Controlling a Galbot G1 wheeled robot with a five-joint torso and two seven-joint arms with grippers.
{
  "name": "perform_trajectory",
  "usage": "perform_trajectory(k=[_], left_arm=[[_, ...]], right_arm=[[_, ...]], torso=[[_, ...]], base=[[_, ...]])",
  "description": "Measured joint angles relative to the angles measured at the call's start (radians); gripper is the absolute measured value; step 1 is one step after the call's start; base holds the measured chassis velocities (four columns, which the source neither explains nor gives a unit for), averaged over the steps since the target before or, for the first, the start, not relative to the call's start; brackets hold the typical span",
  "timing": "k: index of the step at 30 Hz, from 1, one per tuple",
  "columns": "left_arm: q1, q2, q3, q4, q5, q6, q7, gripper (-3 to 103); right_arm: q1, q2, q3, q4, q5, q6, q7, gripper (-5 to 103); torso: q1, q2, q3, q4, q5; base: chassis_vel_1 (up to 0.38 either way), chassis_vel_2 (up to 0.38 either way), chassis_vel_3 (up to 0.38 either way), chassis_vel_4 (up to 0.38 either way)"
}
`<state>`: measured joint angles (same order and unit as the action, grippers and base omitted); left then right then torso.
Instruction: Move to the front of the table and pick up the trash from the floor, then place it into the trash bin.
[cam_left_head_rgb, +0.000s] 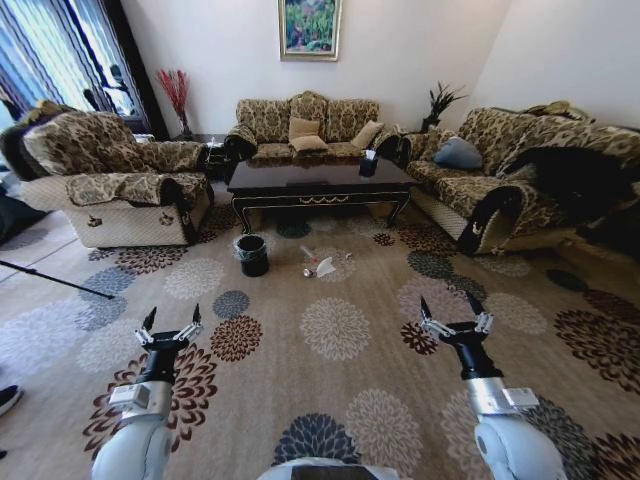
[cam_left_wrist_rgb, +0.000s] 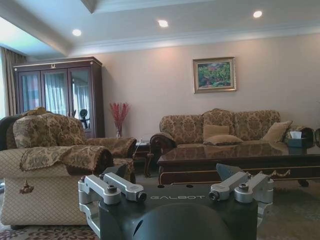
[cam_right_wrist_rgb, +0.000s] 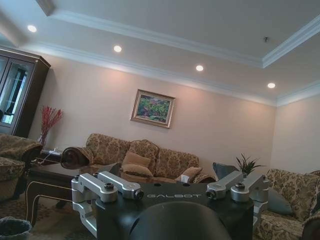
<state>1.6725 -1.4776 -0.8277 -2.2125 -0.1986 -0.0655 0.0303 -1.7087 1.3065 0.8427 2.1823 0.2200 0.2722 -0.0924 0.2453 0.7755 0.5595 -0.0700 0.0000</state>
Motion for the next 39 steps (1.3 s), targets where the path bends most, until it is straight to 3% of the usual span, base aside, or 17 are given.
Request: perform_trajectory(k=[39], left_arm=[[-0.022,-0.003,0.013,0.038,0.011,-0.007,0.006,100]], right_arm=[[0.011,0.012,-0.006,-0.038,-0.006,0.004,0.001,100]], torso=[[-0.073,-0.174,-0.102,0.0001,0.0000]], base=[[0.000,0.000,0.000,0.000]])
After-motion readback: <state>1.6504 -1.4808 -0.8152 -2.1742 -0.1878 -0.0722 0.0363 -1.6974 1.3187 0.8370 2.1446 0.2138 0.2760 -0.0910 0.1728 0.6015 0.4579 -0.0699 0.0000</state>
